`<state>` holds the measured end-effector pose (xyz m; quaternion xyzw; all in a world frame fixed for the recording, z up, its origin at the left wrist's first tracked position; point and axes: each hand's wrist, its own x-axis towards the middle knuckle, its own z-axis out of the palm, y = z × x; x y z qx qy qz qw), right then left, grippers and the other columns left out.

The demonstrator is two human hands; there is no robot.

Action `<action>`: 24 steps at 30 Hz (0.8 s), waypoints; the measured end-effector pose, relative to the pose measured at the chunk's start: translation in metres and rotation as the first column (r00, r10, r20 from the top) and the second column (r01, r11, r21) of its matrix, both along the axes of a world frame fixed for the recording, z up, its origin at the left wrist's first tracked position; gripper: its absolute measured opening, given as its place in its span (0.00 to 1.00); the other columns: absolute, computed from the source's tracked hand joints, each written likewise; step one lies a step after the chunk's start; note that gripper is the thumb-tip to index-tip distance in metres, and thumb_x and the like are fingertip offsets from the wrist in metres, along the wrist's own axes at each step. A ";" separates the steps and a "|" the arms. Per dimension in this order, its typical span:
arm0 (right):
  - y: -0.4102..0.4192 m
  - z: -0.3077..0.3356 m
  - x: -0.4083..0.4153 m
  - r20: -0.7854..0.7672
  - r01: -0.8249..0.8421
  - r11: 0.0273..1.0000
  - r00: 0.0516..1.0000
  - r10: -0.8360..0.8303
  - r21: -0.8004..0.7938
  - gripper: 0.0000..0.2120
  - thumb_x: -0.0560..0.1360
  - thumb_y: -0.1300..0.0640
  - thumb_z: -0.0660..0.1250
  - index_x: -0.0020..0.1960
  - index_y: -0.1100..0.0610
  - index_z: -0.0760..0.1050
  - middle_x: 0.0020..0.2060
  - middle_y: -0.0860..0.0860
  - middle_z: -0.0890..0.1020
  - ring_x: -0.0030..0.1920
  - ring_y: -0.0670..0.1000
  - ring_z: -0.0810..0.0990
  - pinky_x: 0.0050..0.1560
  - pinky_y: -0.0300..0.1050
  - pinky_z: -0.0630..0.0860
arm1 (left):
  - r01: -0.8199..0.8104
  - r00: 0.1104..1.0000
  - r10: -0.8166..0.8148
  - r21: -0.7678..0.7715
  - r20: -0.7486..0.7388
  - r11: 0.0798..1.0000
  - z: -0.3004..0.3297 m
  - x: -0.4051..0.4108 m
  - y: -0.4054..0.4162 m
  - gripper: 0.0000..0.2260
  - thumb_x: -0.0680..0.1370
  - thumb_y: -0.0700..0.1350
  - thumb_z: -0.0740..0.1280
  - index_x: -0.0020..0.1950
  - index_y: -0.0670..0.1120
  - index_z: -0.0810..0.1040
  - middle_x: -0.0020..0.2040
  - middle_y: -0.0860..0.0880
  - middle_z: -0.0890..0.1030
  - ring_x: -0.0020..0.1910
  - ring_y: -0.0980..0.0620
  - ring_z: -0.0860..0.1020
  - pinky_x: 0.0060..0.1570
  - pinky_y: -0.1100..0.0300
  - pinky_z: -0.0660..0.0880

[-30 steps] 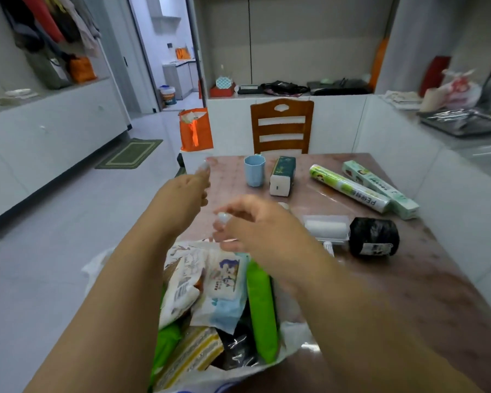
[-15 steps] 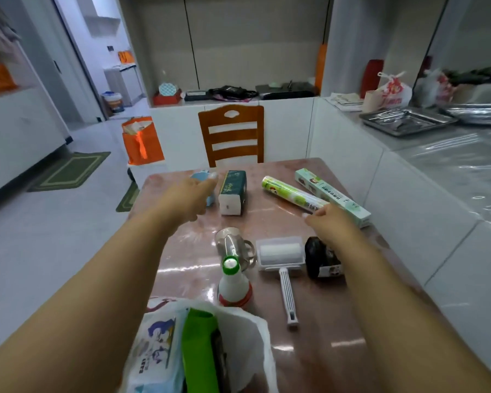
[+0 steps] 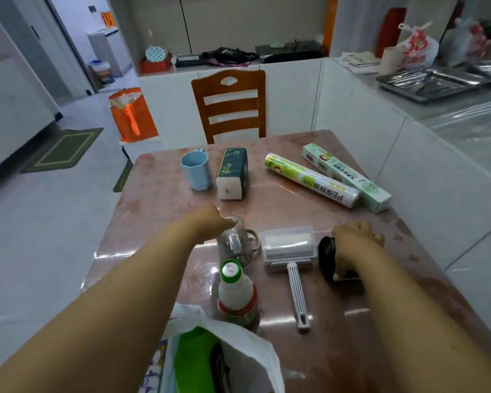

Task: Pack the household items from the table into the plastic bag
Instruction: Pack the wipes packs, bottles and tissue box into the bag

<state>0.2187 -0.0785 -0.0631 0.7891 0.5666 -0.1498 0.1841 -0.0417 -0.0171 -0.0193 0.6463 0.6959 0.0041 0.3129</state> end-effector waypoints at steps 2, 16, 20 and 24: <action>-0.001 -0.004 0.000 -0.004 0.053 0.998 0.999 -0.053 -0.020 0.43 0.60 0.50 0.78 0.71 0.52 0.63 0.68 0.55 0.60 0.70 0.59 0.57 0.65 0.56 0.64 | 0.019 0.998 -0.017 0.040 -0.059 0.999 -0.009 0.002 0.003 0.28 0.77 0.56 0.65 0.71 0.41 0.66 0.65 0.40 0.74 0.60 0.42 0.75 0.59 0.52 0.73; -0.025 -0.018 -0.001 -0.146 0.204 0.979 0.968 -0.204 -0.017 0.40 0.54 0.48 0.80 0.63 0.51 0.70 0.58 0.53 0.75 0.59 0.58 0.74 0.59 0.53 0.76 | -0.113 0.990 0.120 -0.084 0.081 0.990 -0.043 -0.013 -0.007 0.16 0.78 0.51 0.66 0.55 0.39 0.74 0.47 0.40 0.80 0.40 0.44 0.80 0.48 0.50 0.82; -0.031 -0.001 0.008 -0.249 0.310 0.950 0.920 -0.304 -0.014 0.38 0.57 0.47 0.80 0.64 0.53 0.72 0.59 0.55 0.77 0.58 0.58 0.77 0.59 0.52 0.76 | -0.076 0.996 0.074 -0.021 -0.058 0.997 -0.036 -0.013 -0.002 0.21 0.78 0.53 0.66 0.60 0.36 0.75 0.54 0.39 0.81 0.46 0.44 0.78 0.48 0.54 0.77; -0.036 0.033 0.009 -0.437 0.324 0.938 0.866 -0.242 0.121 0.26 0.64 0.52 0.78 0.59 0.56 0.75 0.54 0.55 0.80 0.54 0.57 0.79 0.55 0.47 0.75 | -0.088 0.996 0.090 0.093 -0.024 0.992 -0.027 -0.008 0.016 0.27 0.77 0.54 0.66 0.68 0.36 0.69 0.64 0.39 0.76 0.62 0.42 0.74 0.59 0.54 0.71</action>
